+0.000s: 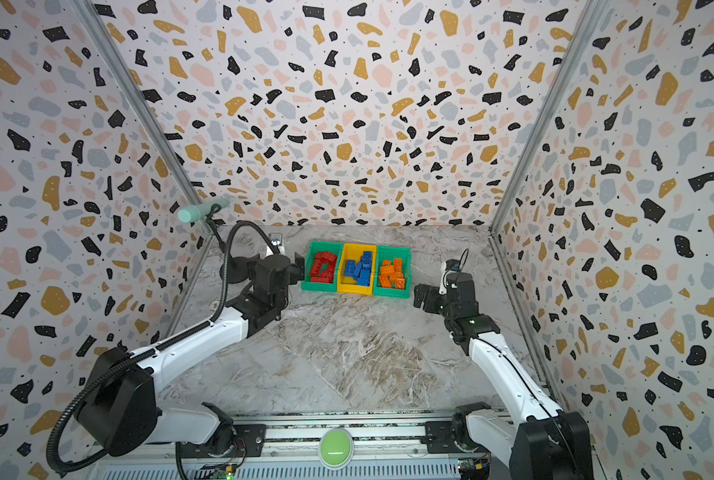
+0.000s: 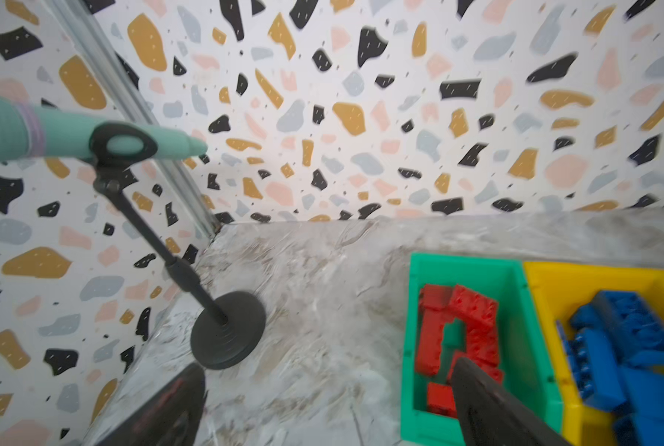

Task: Sort the legos into containers by color
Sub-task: Reset both arms

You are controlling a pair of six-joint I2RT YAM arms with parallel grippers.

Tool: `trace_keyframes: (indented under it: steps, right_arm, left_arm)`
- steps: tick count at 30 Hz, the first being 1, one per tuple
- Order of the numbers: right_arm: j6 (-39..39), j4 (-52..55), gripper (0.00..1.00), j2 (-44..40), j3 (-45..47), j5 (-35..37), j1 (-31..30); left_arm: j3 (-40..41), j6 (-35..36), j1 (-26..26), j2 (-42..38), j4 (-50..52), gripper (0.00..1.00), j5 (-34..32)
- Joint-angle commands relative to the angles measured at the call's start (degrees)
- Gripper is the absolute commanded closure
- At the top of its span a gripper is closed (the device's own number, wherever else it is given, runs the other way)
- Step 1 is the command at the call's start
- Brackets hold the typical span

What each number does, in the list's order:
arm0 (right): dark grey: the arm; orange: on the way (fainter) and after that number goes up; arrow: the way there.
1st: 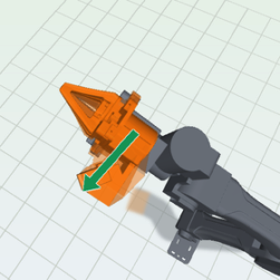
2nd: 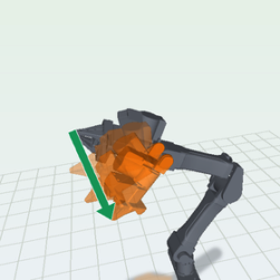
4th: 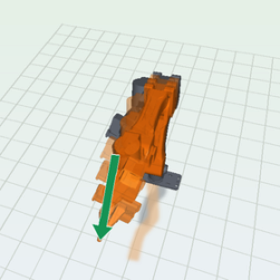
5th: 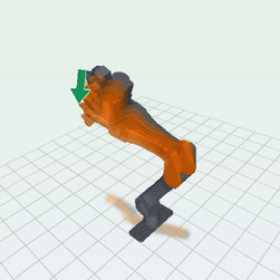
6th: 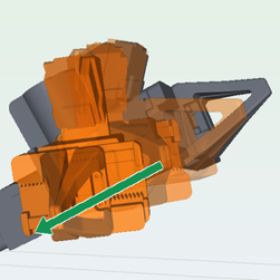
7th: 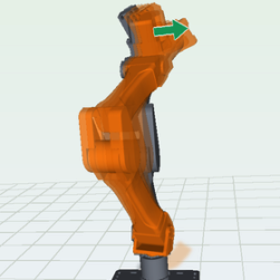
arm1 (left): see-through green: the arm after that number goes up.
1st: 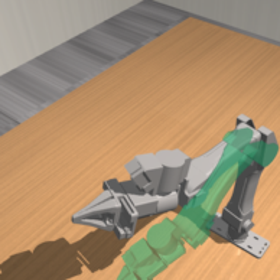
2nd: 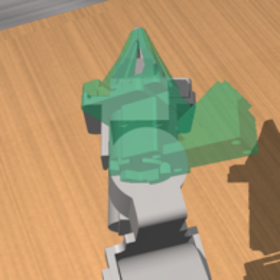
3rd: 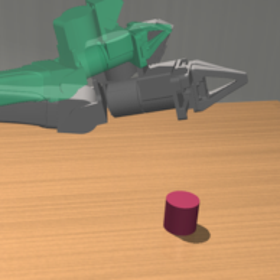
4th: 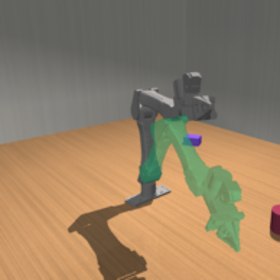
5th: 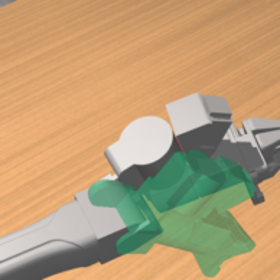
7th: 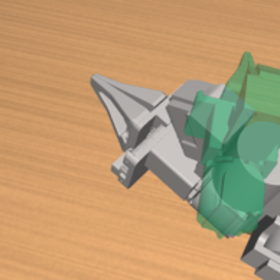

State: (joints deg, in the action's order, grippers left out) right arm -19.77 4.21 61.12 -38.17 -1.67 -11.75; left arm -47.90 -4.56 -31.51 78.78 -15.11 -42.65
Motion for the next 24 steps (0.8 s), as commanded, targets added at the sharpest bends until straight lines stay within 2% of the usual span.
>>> trace_keyframes:
  steps: [1,6,9,12,15,20,24]
  right_arm:
    - [9.63,-12.38,0.01,-0.03,2.62,8.74,0.30]
    - [11.01,-30.37,0.01,3.11,10.04,17.32,1.29]
    - [11.01,-40.69,0.01,5.34,14.96,19.12,2.71]
    - [11.93,-46.72,0.01,7.50,17.86,18.59,3.67]
    - [14.32,-51.56,0.01,9.74,20.01,17.98,4.31]
    - [16.65,-60.10,0.01,13.60,23.41,14.55,5.81]
    - [17.83,-67.28,0.01,15.72,25.84,11.98,6.27]
  left_arm:
    - [7.83,2.91,0.29,-3.08,-14.71,0.00,-5.62]
    - [16.98,6.40,2.28,-3.86,-28.96,0.00,-9.07]
    - [19.15,7.15,3.98,-3.03,-31.58,0.00,-13.56]
    - [23.90,7.31,6.57,-3.52,-37.62,0.00,-11.35]
    - [28.96,8.02,8.84,-2.35,-47.87,0.00,-8.25]
    - [26.37,11.00,9.88,-1.81,-41.08,0.00,-10.49]
    - [31.54,11.92,10.88,-6.30,-43.99,0.00,-10.08]
